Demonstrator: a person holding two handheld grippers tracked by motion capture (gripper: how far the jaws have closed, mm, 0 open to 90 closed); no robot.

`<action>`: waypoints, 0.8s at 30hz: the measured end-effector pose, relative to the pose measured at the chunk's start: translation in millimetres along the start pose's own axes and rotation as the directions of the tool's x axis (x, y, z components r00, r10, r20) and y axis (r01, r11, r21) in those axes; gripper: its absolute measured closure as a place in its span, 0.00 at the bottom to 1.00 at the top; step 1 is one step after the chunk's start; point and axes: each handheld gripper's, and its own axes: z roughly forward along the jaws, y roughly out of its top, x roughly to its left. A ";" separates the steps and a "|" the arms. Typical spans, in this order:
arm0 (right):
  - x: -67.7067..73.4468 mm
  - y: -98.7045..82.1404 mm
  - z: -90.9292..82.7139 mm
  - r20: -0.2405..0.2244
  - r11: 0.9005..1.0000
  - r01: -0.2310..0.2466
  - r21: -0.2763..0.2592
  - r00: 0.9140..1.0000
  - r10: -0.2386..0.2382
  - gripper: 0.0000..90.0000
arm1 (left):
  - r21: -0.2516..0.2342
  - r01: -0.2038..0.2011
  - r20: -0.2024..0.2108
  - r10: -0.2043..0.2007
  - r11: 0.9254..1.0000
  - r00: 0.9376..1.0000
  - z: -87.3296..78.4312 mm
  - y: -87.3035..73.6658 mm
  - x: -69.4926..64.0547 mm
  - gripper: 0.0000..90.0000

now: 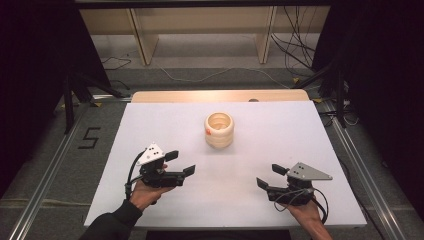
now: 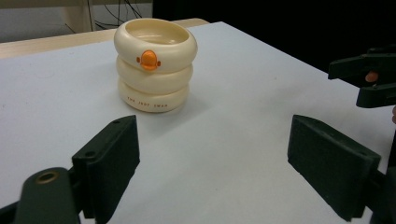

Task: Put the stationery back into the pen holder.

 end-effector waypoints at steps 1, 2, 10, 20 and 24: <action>0.1 0.1 -0.1 0.000 1.000 0.000 0.000 1.000 0.000 0.29 | 0.005 0.004 0.001 -0.004 1.000 1.000 0.0 -1.7 0.0 0.18; 0.2 0.1 -0.3 -0.001 1.000 -0.003 0.000 1.000 0.003 0.29 | 0.008 0.004 0.000 -0.004 1.000 1.000 -0.3 -3.2 0.1 0.18; 0.2 0.1 -0.2 -0.005 1.000 0.000 -0.001 1.000 0.000 0.29 | 0.010 0.014 -0.010 -0.014 1.000 1.000 -7.3 -12.1 -1.3 0.17; 0.2 0.5 -0.6 -0.003 1.000 0.002 -0.003 1.000 -0.002 0.29 | 0.002 0.007 -0.016 -0.007 1.000 1.000 -6.7 -10.7 0.8 0.17; -0.2 0.5 -1.0 -0.003 1.000 0.002 -0.003 1.000 -0.002 0.29 | 0.005 0.009 -0.014 -0.009 1.000 1.000 -5.8 -11.0 1.1 0.17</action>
